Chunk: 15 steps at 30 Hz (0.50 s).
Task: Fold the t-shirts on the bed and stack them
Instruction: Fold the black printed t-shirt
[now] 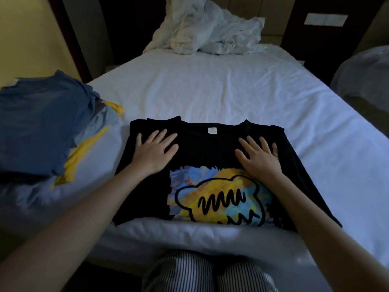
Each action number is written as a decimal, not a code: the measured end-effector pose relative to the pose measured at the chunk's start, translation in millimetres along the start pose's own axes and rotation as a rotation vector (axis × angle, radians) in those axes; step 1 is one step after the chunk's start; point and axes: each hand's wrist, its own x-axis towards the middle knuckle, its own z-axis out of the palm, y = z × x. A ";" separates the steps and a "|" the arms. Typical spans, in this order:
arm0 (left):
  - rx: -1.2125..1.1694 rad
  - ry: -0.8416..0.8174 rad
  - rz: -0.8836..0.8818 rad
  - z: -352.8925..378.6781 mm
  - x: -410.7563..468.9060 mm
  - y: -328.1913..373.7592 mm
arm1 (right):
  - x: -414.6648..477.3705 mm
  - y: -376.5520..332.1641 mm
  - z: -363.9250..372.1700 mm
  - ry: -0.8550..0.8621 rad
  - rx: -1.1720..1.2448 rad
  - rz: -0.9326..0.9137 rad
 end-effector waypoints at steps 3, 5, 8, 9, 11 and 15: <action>0.023 -0.040 -0.005 -6.4 0.7 4.8 | -12.7 -8.9 -4.0 0.169 0.004 -0.043; 0.069 -0.098 -0.023 -12.5 2.0 8.9 | -41.0 -28.7 -6.9 0.347 0.171 -0.064; 0.142 -0.069 0.025 -28.0 10.7 24.9 | -103.6 -73.5 -0.3 0.472 0.353 -0.119; 0.136 -0.030 0.058 -32.0 15.4 32.0 | -124.3 -87.0 4.1 0.466 0.379 -0.141; 0.063 0.018 0.139 -37.2 26.1 48.4 | -159.7 -108.7 8.0 0.360 0.525 -0.101; -0.123 -0.029 0.253 -42.9 50.4 83.3 | -194.9 -127.7 13.7 0.071 1.090 0.229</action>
